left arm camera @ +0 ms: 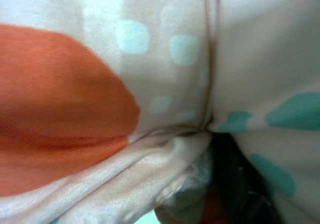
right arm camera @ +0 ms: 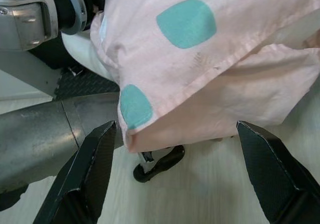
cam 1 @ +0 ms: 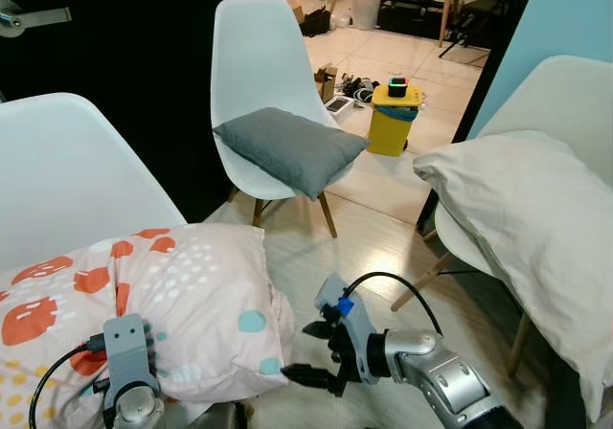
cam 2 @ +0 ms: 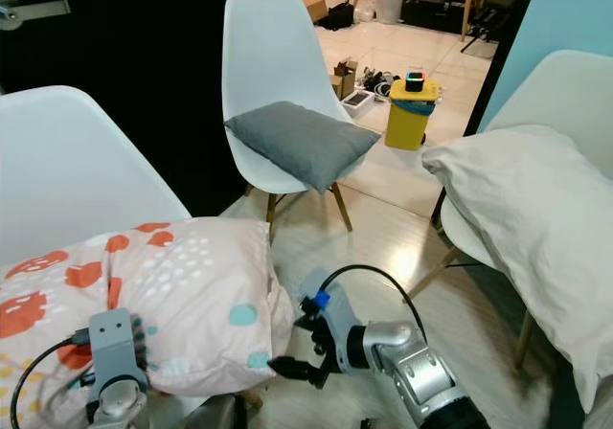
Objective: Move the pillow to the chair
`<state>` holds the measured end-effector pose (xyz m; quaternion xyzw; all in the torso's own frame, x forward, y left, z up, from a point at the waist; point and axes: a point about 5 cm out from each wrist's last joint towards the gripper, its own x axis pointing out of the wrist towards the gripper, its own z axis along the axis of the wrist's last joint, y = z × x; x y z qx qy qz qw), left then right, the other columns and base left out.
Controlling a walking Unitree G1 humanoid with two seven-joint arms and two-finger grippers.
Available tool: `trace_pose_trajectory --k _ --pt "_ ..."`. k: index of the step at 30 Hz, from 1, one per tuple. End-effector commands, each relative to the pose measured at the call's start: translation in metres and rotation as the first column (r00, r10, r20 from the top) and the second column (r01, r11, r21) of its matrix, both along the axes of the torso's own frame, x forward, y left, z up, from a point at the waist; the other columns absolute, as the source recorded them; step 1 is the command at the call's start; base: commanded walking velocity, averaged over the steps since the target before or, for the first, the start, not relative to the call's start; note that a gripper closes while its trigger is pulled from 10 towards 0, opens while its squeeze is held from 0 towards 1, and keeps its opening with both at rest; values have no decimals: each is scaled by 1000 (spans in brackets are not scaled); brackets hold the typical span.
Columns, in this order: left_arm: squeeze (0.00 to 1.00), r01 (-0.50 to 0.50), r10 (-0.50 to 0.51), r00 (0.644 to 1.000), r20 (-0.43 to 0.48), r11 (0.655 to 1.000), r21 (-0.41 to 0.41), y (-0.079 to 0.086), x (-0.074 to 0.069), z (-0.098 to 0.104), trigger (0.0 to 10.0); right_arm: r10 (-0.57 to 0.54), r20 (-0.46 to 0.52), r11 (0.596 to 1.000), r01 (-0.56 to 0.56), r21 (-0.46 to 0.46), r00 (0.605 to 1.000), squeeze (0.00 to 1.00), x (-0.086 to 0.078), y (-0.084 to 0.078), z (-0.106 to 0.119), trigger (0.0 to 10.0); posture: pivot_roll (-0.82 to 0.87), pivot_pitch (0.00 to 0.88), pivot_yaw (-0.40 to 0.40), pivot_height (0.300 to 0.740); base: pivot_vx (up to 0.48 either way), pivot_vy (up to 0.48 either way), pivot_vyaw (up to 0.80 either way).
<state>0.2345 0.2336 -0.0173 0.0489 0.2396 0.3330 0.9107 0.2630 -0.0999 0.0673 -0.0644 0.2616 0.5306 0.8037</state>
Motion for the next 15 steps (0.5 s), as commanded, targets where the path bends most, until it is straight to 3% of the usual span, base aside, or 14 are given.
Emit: trace_pose_trajectory --k 1,4,7,9,10,11,12,13,15 --pt "1000 -42 45 998 -49 997 63 13 -10 -1 10000 2 -17 1000 -3 -25 1000 0 -3 -1 -6 10000 98 77 -29 600 0 0 0" --pt "1000 -102 108 992 -72 991 81 18 -20 -2 10000 -14 -15 998 13 -56 1000 0 -1 -4 -10 10000 99 76 -25 600 0 0 0" --pt "1000 -134 136 985 -102 991 26 16 -36 -6 10000 -32 -17 997 31 -70 999 0 1 -6 -12 10000 104 72 -19 600 0 0 0" --pt "1000 -134 136 985 -102 991 26 16 -36 -6 10000 -32 -17 997 31 -70 999 0 1 -6 -12 10000 104 72 -19 600 0 0 0" --pt "1000 -114 113 987 -115 994 0 12 -45 -7 10000 -40 -17 996 39 -75 999 0 1 -7 -13 10000 114 73 -19 600 0 0 0" --pt "1000 -114 113 987 -115 994 0 12 -45 -7 10000 -40 -17 996 39 -75 999 0 1 -7 -13 10000 114 73 -19 600 0 0 0" --pt "1000 -91 87 988 -124 996 -21 6 -55 -6 10000 -50 -14 996 49 -81 999 0 2 -9 -13 10000 116 73 -19 600 0 0 0" --pt "1000 -91 87 988 -124 996 -21 6 -55 -6 10000 -50 -14 996 49 -81 999 0 2 -9 -13 10000 116 73 -19 600 0 0 0" --pt "1000 -55 49 990 -132 997 -45 -5 -76 3 10000 -87 18 992 89 -85 996 0 8 -12 -12 10000 116 73 -19 600 0 0 0"
